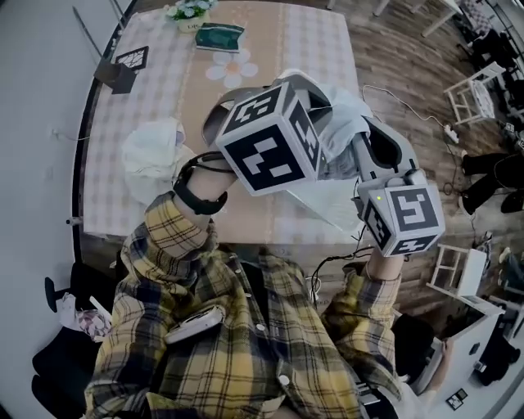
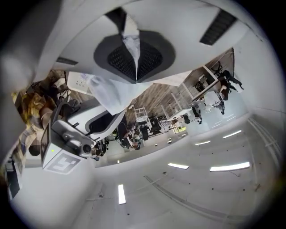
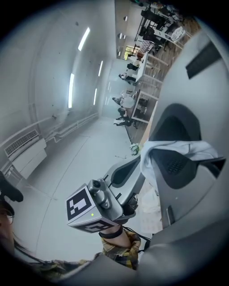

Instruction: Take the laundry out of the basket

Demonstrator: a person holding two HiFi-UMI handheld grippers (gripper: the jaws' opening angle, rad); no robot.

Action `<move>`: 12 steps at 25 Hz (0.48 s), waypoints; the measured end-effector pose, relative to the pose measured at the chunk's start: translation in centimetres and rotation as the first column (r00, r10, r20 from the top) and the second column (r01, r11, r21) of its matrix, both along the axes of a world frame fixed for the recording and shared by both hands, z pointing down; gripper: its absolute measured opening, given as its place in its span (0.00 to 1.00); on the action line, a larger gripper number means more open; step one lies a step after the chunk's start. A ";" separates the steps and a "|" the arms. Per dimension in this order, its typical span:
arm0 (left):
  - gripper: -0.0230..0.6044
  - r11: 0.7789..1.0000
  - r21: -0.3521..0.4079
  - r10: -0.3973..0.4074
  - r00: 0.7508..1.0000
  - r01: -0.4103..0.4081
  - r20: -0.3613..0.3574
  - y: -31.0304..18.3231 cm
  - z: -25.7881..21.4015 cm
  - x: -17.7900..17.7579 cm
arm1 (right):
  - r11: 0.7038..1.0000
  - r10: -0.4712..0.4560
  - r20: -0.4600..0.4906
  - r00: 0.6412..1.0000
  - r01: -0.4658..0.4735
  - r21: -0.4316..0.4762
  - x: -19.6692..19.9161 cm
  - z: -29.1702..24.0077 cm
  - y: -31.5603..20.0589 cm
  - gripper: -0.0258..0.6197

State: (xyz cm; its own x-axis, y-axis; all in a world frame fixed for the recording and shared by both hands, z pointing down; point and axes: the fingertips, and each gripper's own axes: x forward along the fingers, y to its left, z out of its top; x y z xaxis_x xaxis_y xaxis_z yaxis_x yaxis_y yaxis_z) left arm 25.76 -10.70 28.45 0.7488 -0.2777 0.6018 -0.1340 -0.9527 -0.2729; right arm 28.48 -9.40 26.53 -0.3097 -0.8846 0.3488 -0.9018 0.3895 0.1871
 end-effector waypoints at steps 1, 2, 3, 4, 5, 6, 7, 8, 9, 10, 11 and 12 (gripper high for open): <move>0.08 1.000 0.003 -0.001 1.000 0.001 -0.018 0.3 -0.8 -0.5 | 1.000 -0.002 0.000 1.000 0.002 0.019 -0.4 -0.8 0.1 0.12; 0.08 1.000 0.005 -0.001 0.999 0.001 -0.035 0.5 -1.5 -1.1 | 0.999 -0.004 -0.001 1.000 0.004 0.038 -0.9 -1.6 0.2 0.12; 0.08 1.000 0.008 -0.002 0.999 0.002 -0.051 0.7 -2.2 -1.7 | 0.998 -0.007 -0.003 1.000 0.007 0.055 -1.4 -2.3 0.3 0.12; 0.08 1.000 0.013 -0.004 0.998 0.004 -0.066 0.8 -2.9 -2.3 | 0.998 -0.010 -0.006 1.000 0.011 0.070 -2.0 -3.1 0.4 0.12; 0.08 1.000 0.018 -0.005 0.997 0.007 -0.081 0.9 -3.5 -3.0 | 0.997 -0.014 -0.011 1.000 0.015 0.081 -2.7 -3.7 0.4 0.12; 0.08 1.000 0.022 -0.006 0.995 0.009 -0.095 1.0 -4.2 -3.8 | 0.996 -0.017 -0.017 1.000 0.018 0.091 -3.5 -4.4 0.5 0.12; 0.08 1.000 0.026 -0.008 0.994 0.011 -0.108 1.1 -4.7 -4.6 | 0.995 -0.020 -0.021 1.000 0.022 0.102 -4.3 -5.1 0.5 0.12; 0.08 0.999 0.029 -0.009 0.993 0.013 -0.119 1.1 -5.3 -5.5 | 0.993 -0.024 -0.024 0.999 0.027 0.114 -5.2 -5.7 0.4 0.12; 0.08 0.999 0.033 -0.011 0.991 0.015 -0.131 1.1 -5.9 -6.4 | 0.991 -0.029 -0.025 0.999 0.032 0.128 -6.2 -6.4 0.4 0.12; 0.08 0.999 0.039 -0.012 0.990 0.018 -0.143 1.0 -6.4 -7.3 | 0.989 -0.036 -0.024 0.999 0.039 0.143 -7.2 -7.0 0.3 0.12; 0.08 0.999 0.045 -0.014 0.988 0.021 -0.155 0.8 -7.0 -8.3 | 0.987 -0.043 -0.023 0.999 0.046 0.156 -8.2 -7.6 0.2 0.12; 0.08 0.998 0.050 -0.017 0.986 0.026 -0.168 0.6 -7.5 -9.3 | 0.984 -0.051 -0.021 0.998 0.053 0.168 -9.4 -8.2 0.0 0.12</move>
